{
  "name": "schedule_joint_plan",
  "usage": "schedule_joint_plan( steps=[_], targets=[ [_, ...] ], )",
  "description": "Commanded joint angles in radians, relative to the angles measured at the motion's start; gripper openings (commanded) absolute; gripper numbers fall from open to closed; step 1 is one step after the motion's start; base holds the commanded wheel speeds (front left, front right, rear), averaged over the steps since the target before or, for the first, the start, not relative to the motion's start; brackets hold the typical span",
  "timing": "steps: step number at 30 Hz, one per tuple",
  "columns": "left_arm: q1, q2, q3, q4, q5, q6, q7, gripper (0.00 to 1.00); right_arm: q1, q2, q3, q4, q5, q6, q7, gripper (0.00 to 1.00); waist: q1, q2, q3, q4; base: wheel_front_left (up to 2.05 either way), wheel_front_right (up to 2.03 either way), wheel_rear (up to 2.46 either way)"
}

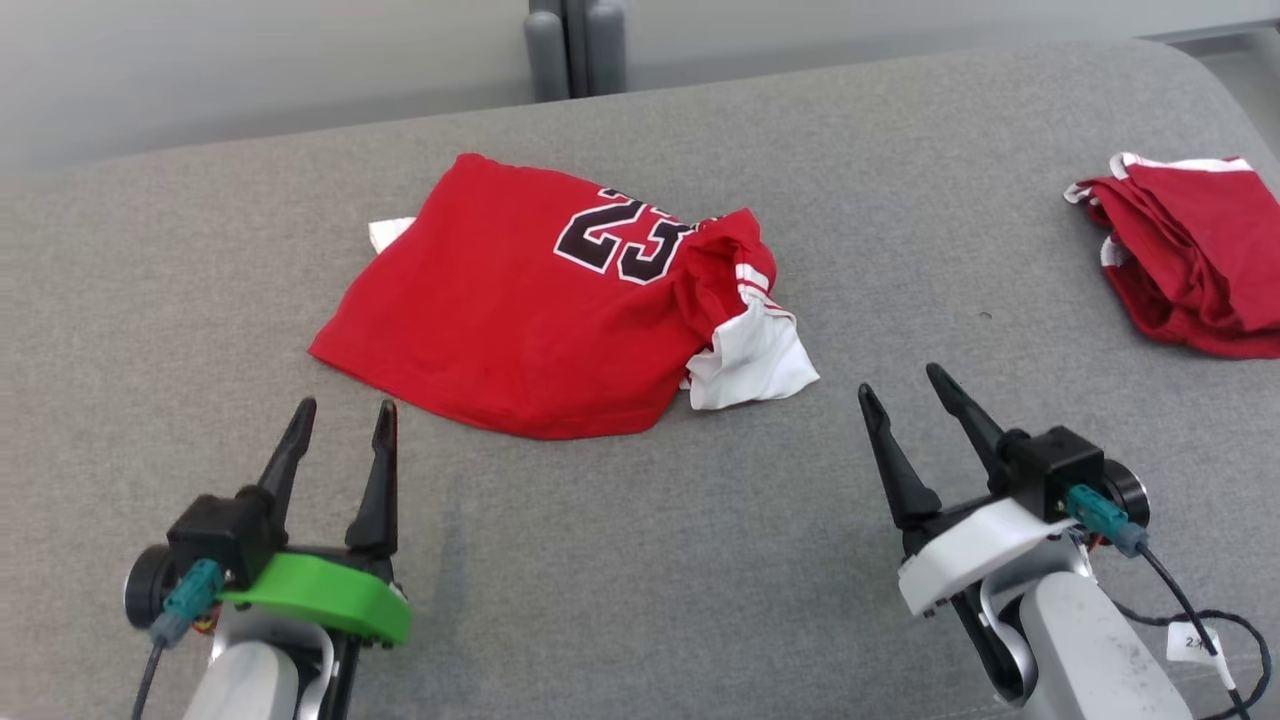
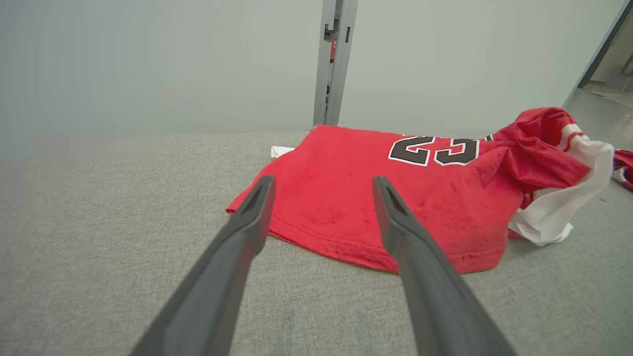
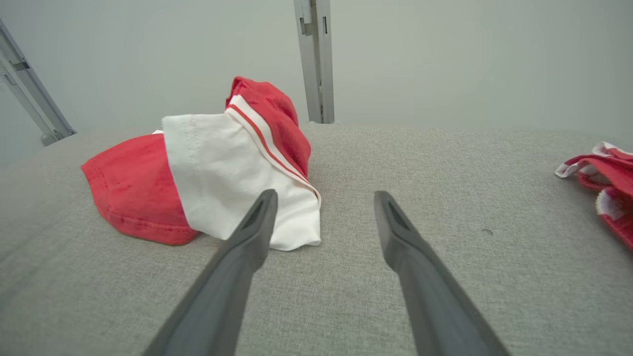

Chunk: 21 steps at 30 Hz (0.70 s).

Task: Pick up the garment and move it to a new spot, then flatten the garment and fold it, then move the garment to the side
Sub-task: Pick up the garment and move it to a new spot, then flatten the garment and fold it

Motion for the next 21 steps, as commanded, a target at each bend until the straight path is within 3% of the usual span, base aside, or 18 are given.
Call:
schedule_joint_plan(
  steps=[1, 12, 21],
  targets=[
    [0.032, -0.010, 0.016, -0.002, 0.012, 0.003, 0.000, 1.00, 0.025, -0.004, -0.005, 0.009, -0.001, -0.002, 0.000, 1.00, 0.0000, 0.0000, -0.038, 0.030, 0.00, 0.00, 0.00],
    [0.170, -0.100, 0.092, 0.003, 0.039, 0.003, 0.000, 1.00, 0.099, -0.004, -0.010, 0.043, 0.018, -0.002, 0.000, 1.00, 0.0000, 0.0000, -0.068, 0.055, 0.00, 0.00, 0.00],
    [0.131, -0.105, 0.072, 0.002, 0.040, 0.003, 0.000, 1.00, 0.031, -0.003, 0.033, 0.025, 0.023, -0.002, 0.000, 1.00, 0.0000, 0.0000, -0.024, 0.096, 0.00, 0.00, 0.00]
  ],
)
